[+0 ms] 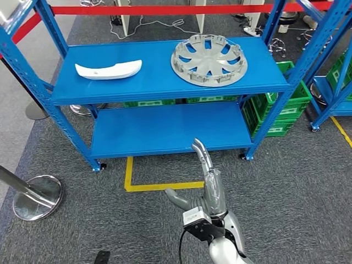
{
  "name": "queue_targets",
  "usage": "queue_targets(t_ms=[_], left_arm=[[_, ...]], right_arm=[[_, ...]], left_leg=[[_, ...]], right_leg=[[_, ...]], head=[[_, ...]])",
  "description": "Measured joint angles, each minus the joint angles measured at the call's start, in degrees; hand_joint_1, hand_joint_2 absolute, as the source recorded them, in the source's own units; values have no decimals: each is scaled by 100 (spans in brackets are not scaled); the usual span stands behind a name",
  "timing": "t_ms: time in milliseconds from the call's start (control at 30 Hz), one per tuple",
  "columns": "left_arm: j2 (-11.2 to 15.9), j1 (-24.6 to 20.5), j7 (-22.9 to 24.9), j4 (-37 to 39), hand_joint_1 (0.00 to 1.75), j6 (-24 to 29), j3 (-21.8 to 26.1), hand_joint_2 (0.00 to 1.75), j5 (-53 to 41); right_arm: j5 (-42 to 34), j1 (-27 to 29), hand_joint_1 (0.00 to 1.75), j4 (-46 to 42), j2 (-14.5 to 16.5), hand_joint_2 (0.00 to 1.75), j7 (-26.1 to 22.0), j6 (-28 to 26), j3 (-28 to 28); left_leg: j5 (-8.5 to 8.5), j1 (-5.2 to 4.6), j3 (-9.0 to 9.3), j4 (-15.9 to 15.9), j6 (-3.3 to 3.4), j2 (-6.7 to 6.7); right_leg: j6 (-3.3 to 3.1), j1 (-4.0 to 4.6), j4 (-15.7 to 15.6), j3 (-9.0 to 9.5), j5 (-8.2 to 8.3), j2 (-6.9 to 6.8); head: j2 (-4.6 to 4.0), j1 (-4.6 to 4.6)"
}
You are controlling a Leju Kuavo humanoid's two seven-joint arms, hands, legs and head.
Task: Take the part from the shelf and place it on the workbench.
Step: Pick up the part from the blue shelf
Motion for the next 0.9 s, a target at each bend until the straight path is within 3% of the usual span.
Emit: queue_targets(t_ms=[67, 133, 167, 200, 233, 300, 367, 467, 533, 567, 633, 700, 733, 767, 833, 900], left_arm=[[25, 0, -13, -1, 0, -19, 40, 175, 3], [41, -3, -20, -1, 0, -26, 78, 175, 4], [50, -1, -22, -1, 0, -27, 87, 175, 4], [58, 3, -22, 0, 0, -28, 91, 175, 4], [65, 5, -22, 1, 0, -31, 93, 175, 8], [69, 5, -30, 1, 0, -68, 102, 175, 58], [70, 0, -84, 0, 0, -177, 150, 175, 173], [74, -7, -257, 0, 0, -461, 259, 175, 328], [72, -22, -389, -1, 0, -688, 318, 175, 444], [70, -36, -442, -1, 0, -831, 365, 175, 538], [66, -58, -510, -1, 0, -1193, 510, 175, 763], [65, -61, -529, 0, 0, -1498, 643, 175, 909], [64, -61, -532, 1, 0, -1578, 686, 175, 934], [62, -63, -533, 1, 0, -1629, 723, 175, 948], [53, -78, -535, 1, 0, -1674, 780, 175, 957], [35, -94, -545, 1, 0, -1685, 813, 175, 949]], right_arm=[[13, -12, 0, 5, -1, 175, 5, -12, 0], [14, -17, 0, 22, -1, 175, 7, -17, 0], [14, -14, 0, 33, -1, 175, 8, -19, 0], [14, -11, 0, 43, -1, 175, 9, -20, 0], [4, -12, 0, 50, -1, 175, 10, -19, 0], [-34, -16, 0, 54, 1, 175, 9, -8, 0], [-54, -9, 0, 45, 7, 175, 7, 7, 0], [-18, 67, 0, -18, 16, 175, 20, 0, -1], [-5, 127, 0, -105, 29, 175, 35, -5, -2], [10, 156, 0, -156, 38, 175, 48, -5, -2], [71, 233, 0, -254, 54, 175, 85, 2, -2], [123, 324, 0, -332, 58, 175, 119, 11, -3], [132, 360, 0, -366, 60, 175, 132, 15, -3], [138, 388, 0, -402, 61, 175, 141, 18, -4], [144, 419, 0, -466, 64, 175, 154, 22, -7], [149, 436, 0, -510, 65, 175, 158, 26, -10]], left_leg=[[9, 15, 7, -14, 53, 4], [5, 6, 7, -14, 79, 6], [3, 2, 10, -13, 85, 6], [2, -2, 16, -13, 87, 4], [-1, -3, 26, -12, 87, 2], [-17, -4, 56, -11, 70, -6], [-31, -23, 62, 4, 22, -10], [-13, -27, 51, -14, -64, -7], [-125, -23, -7, 104, -125, 2], [-268, -21, -110, 321, -154, 6], [-624, -15, -452, 1045, -195, 10], [-735, -12, -695, 1532, -205, 10], [-631, -11, -674, 1480, -199, 11], [-446, -10, -550, 1225, -190, 11], [-102, -7, -169, 476, -167, 13], [-10, -9, 37, 45, -121, 8]], right_leg=[[44, -6, 411, -189, -255, -8], [64, -6, 1157, -528, -596, -11], [68, -6, 1433, -660, -671, -11], [66, -6, 1524, -707, -644, -11], [58, -6, 1394, -648, -514, -11], [35, -7, 675, -294, -143, -13], [2, -1, 91, -2, 32, -4], [-79, 13, -30, 44, 44, 20], [-144, -10, -51, 51, 63, 13], [-171, -26, -62, 56, 71, 4], [-197, -31, -63, 54, 71, -9], [-202, -29, -63, 52, 68, -10], [-202, -30, -63, 54, 68, -7], [-199, -31, -63, 59, 67, -1], [-170, -17, -50, 60, 59, 13], [-112, 10, -45, 42, 58, 23]], head=[[0, 34], [0, 65], [0, 67], [0, 71], [0, 71], [0, 72], [0, 69], [0, 63], [0, 51], [0, 41], [0, 23], [0, 23], [0, 23], [0, 23], [0, 17], [0, 15]])
